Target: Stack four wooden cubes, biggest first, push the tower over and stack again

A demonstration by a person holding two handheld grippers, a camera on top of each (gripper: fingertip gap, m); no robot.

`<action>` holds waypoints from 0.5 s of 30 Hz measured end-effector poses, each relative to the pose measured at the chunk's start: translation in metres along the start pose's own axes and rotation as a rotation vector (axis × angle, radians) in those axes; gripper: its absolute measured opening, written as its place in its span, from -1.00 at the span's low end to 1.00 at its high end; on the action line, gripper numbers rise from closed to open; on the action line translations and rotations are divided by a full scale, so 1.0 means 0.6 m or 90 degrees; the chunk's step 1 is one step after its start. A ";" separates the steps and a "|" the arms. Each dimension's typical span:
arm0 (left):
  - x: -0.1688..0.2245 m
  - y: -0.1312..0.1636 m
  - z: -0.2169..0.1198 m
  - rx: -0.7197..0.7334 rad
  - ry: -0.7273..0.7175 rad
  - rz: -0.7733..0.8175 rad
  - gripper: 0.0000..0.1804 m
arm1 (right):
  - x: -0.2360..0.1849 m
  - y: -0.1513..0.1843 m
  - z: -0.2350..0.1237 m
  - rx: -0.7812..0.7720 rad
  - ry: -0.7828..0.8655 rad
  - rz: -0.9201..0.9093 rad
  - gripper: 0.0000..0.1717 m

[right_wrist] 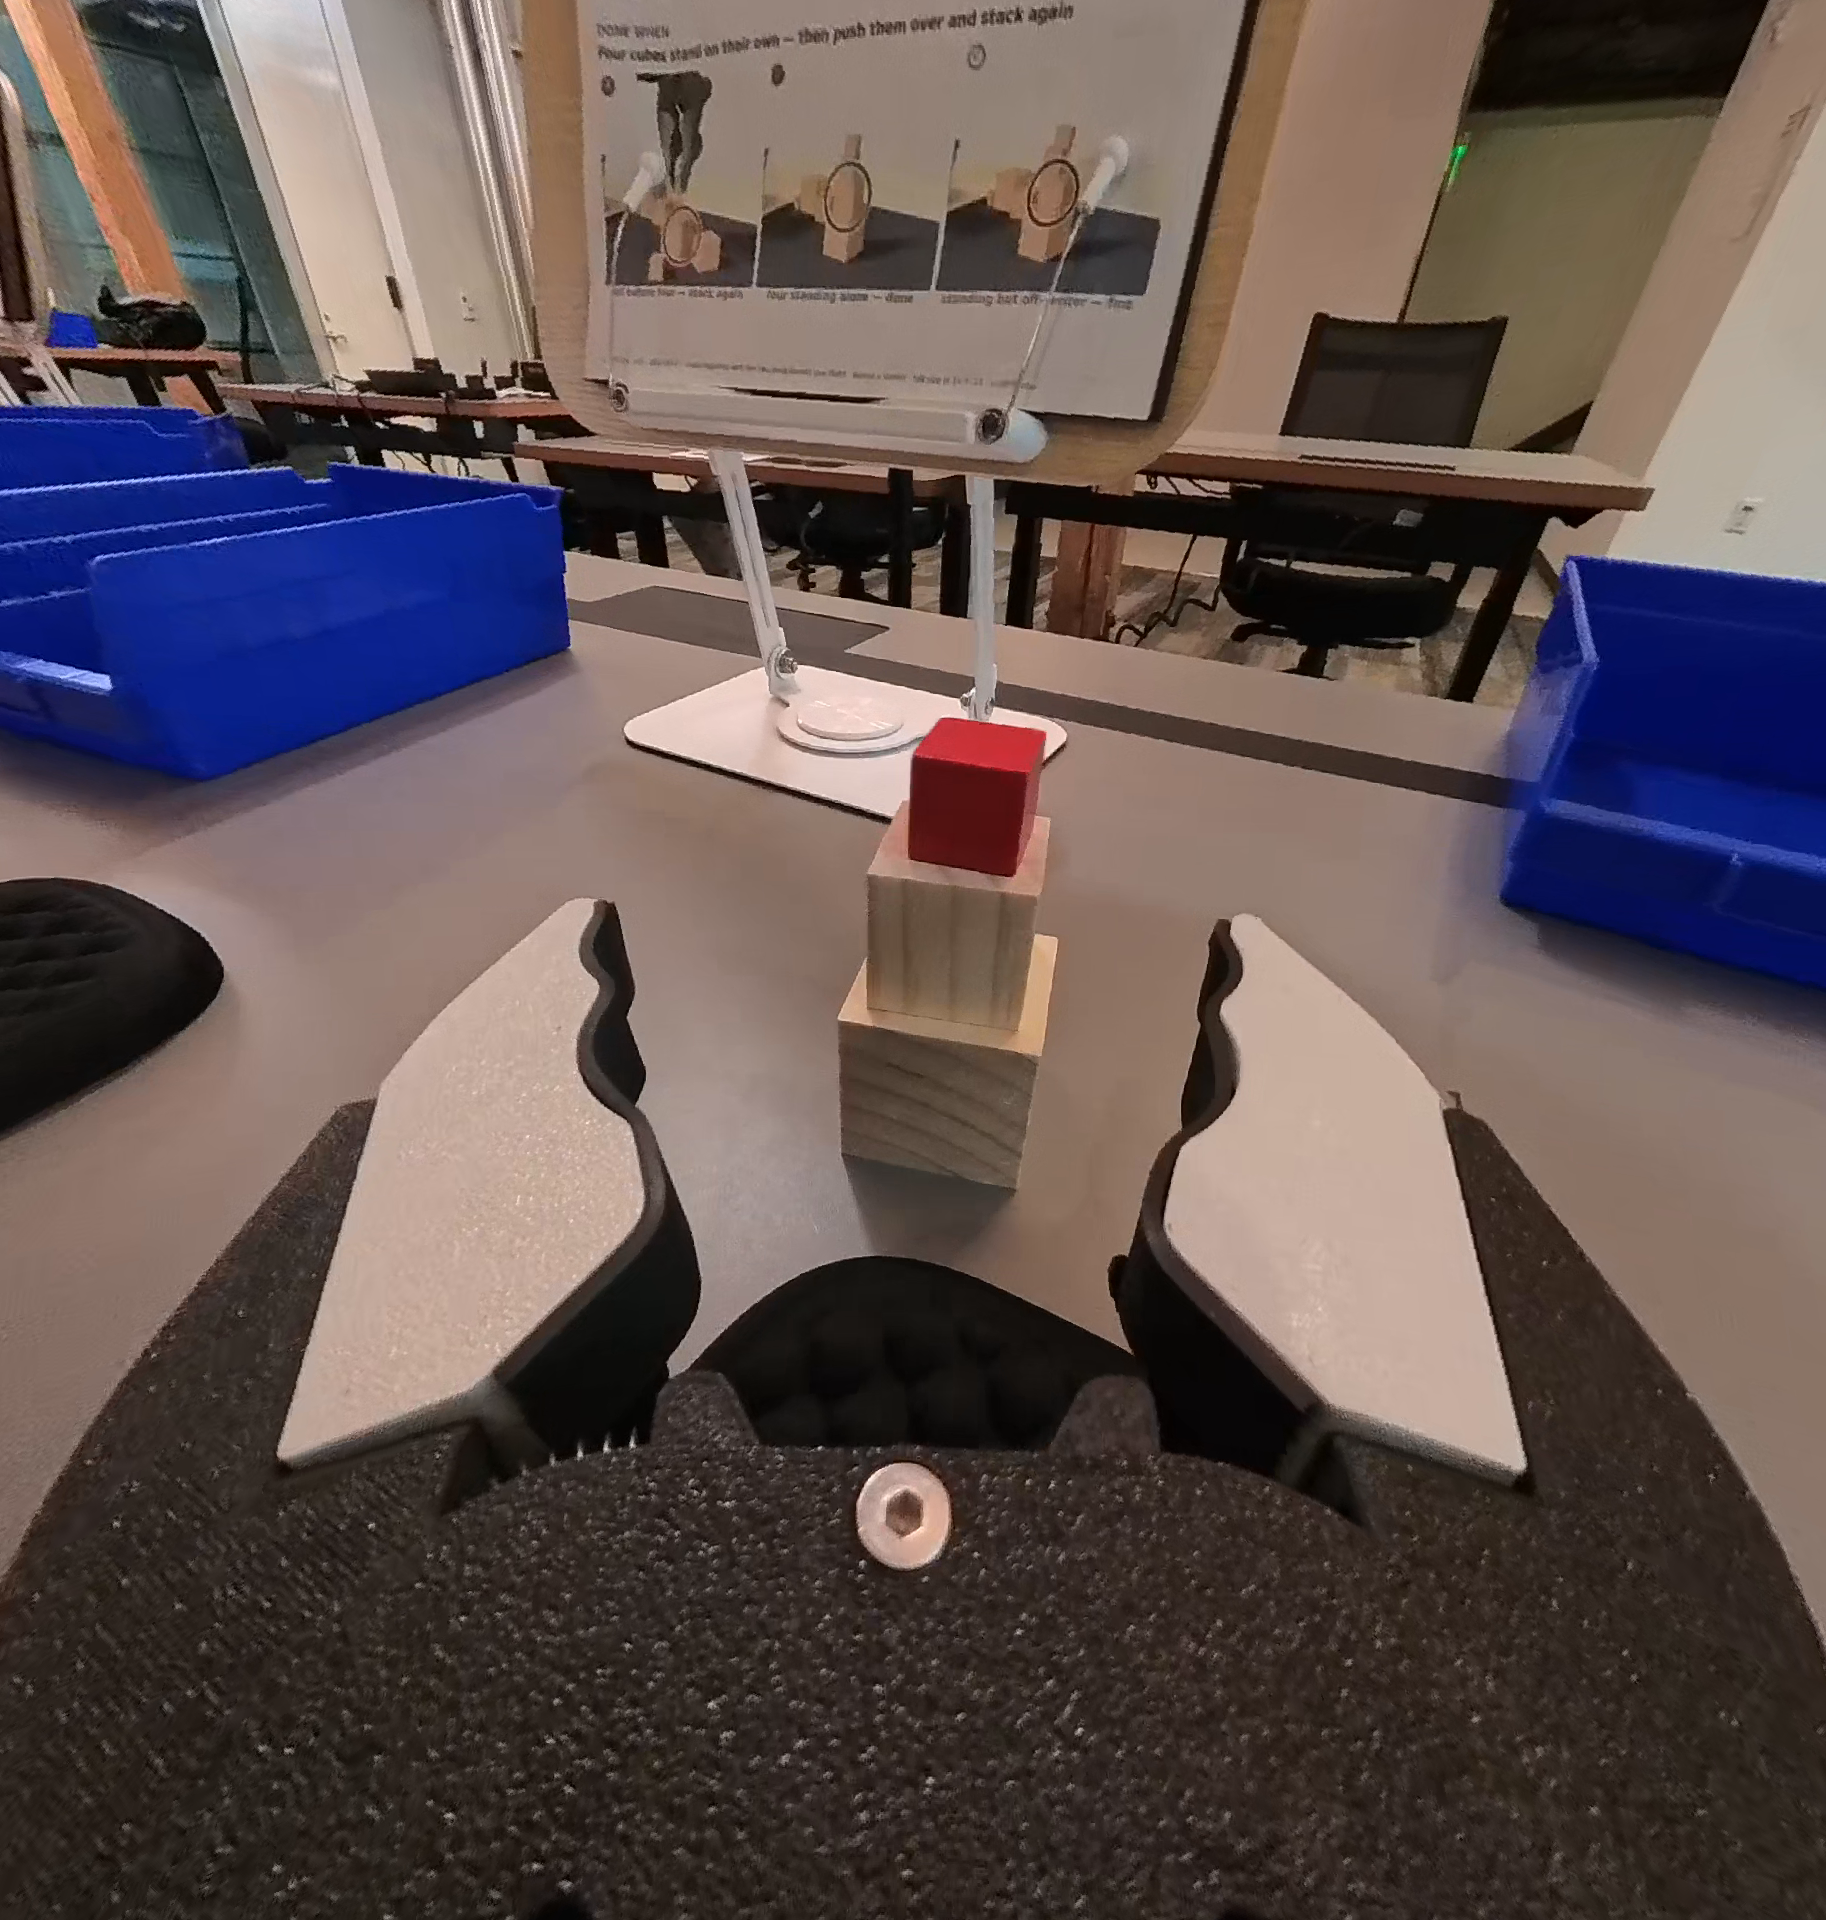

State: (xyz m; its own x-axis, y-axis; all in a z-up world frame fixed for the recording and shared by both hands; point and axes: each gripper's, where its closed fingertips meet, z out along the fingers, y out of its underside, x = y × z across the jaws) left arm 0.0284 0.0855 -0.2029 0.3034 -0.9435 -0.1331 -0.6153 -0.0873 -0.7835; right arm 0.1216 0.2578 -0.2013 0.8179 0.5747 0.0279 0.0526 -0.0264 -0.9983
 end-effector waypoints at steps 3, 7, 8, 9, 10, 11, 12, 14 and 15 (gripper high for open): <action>0.093 0.068 0.033 -0.061 0.018 0.013 -0.43 | -0.004 0.000 0.000 -0.002 -0.002 -0.015 0.20; 0.156 0.161 0.089 -0.159 0.021 -0.045 -0.59 | -0.008 -0.004 -0.004 0.014 0.002 -0.035 0.21; 0.152 0.181 0.102 -0.176 -0.007 -0.036 -0.60 | -0.008 -0.008 -0.007 0.027 0.005 -0.039 0.21; 0.147 0.200 0.115 -0.189 -0.028 -0.031 -0.60 | -0.009 -0.012 -0.011 0.042 0.009 -0.043 0.20; 0.145 0.221 0.126 -0.213 -0.035 -0.032 -0.60 | -0.009 -0.017 -0.016 0.058 0.012 -0.046 0.20; 0.144 0.241 0.136 -0.234 -0.037 -0.033 -0.60 | -0.010 -0.021 -0.020 0.073 0.013 -0.049 0.19; 0.145 0.256 0.146 -0.245 -0.030 -0.035 -0.60 | -0.010 -0.024 -0.024 0.085 0.015 -0.052 0.19; 0.151 0.284 0.164 -0.265 -0.009 -0.034 -0.58 | -0.011 -0.028 -0.027 0.098 0.019 -0.058 0.19; 0.152 0.296 0.170 -0.278 0.002 -0.019 -0.57 | -0.011 -0.028 -0.027 0.097 0.020 -0.061 0.19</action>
State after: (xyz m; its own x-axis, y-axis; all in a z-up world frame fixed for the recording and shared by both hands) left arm 0.0210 0.0163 -0.4164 0.3242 -0.9393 -0.1125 -0.8562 -0.2408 -0.4570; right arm 0.1244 0.2411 -0.1841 0.8311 0.5425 0.1223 0.0455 0.1529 -0.9872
